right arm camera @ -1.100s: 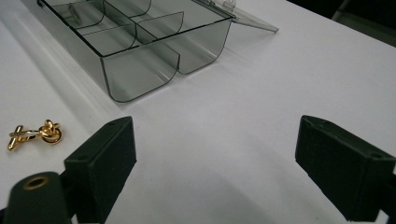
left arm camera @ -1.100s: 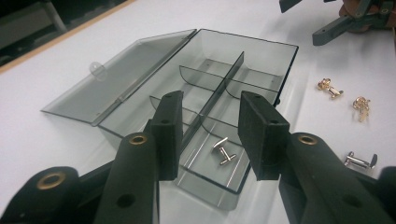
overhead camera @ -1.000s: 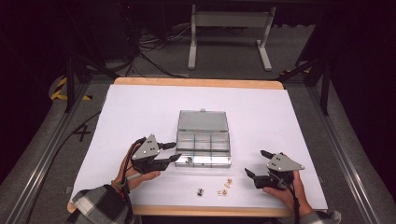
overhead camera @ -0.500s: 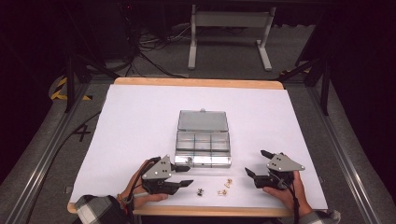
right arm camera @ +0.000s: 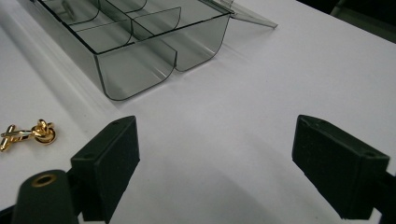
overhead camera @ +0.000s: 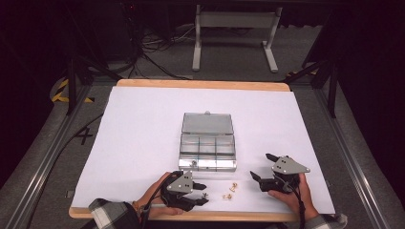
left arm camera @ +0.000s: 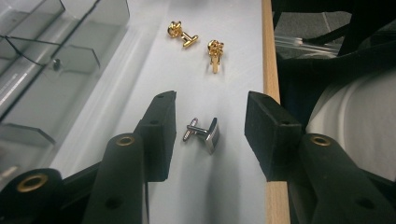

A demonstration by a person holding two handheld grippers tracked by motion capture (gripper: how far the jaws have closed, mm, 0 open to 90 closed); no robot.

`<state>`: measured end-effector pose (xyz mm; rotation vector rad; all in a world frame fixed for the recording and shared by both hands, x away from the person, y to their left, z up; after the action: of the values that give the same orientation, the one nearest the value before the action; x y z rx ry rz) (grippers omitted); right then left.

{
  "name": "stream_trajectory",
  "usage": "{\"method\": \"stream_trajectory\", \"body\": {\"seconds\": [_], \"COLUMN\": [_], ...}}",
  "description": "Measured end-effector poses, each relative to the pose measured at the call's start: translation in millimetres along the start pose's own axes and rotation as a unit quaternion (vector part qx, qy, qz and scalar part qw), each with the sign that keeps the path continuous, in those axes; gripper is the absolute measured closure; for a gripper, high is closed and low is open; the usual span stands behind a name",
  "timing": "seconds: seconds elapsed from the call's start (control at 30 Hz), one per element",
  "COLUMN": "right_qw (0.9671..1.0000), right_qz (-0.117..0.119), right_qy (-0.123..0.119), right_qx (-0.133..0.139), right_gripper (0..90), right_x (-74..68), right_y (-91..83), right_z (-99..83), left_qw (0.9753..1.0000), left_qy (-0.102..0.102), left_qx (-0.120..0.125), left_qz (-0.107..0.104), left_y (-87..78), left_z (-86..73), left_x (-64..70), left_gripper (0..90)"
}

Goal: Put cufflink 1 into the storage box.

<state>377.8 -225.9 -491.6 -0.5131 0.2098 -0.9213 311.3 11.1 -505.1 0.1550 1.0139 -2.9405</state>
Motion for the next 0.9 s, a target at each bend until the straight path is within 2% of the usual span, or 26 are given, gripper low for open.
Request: {"method": "stream_trajectory", "body": {"seconds": [0.17,0.2,0.33,0.37,0.43,0.57,0.6,0.77,0.83,0.9], "right_qw": [0.9999,0.9999,0.9999,0.9999,0.9999,0.9999,0.9999,1.0,1.0,1.0], "right_qz": [0.001,0.0,-0.001,-0.001,-0.001,-0.003,-0.002,0.0,0.0,-0.001], "right_qy": [-0.005,-0.005,-0.009,-0.008,-0.009,-0.01,-0.01,-0.007,-0.006,-0.006], "right_qx": [0.01,0.01,0.01,0.009,0.008,0.01,0.009,0.003,0.003,0.005], "right_gripper": [15.2,15.3,15.3,15.3,15.3,15.5,15.5,15.4,15.4,15.4], "right_x": [-1.0,-1.2,-1.6,-1.7,-1.7,-2.0,-1.9,-1.9,-1.7,-0.9], "right_y": [-2.0,-2.3,-2.8,-2.8,-2.6,-2.4,-1.9,-1.7,-1.5,-0.9], "right_z": [0.7,0.6,0.2,0.2,0.0,0.2,0.1,-0.5,-0.5,0.1], "left_qw": [0.9998,0.9997,0.9996,0.9993,0.999,0.9988,0.999,0.9991,0.9994,0.9994], "left_qy": [0.007,0.004,0.001,0.001,0.009,0.012,0.007,-0.004,-0.008,-0.005], "left_qx": [-0.02,-0.023,-0.027,-0.037,-0.043,-0.044,-0.043,-0.042,-0.033,-0.031], "left_qz": [-0.004,-0.008,0.001,0.003,0.011,0.016,0.012,0.008,0.009,0.013], "left_y": [8.0,9.3,10.0,10.7,10.7,10.4,9.9,7.3,5.5,4.8], "left_z": [-2.4,-3.7,-4.6,-6.5,-6.9,-7.0,-7.2,-8.9,-8.3,-8.4], "left_x": [-0.6,0.0,-2.4,-2.7,-3.2,-3.3,-2.5,-3.9,-5.0,-6.5], "left_gripper": [54.7,55.4,57.9,59.6,60.9,63.0,68.7,70.6,71.1,71.6]}}
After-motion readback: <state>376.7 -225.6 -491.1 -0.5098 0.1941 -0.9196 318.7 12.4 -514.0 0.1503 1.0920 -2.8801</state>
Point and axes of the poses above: each handheld gripper's, and its own axes: y roughly forward along the jaws, z roughly out of its top, x roughly to its right, the point moved 9 cm from there along y, roughly forward along the jaws, and after that the axes turned 10 degrees about y, right-handed, at the moved point
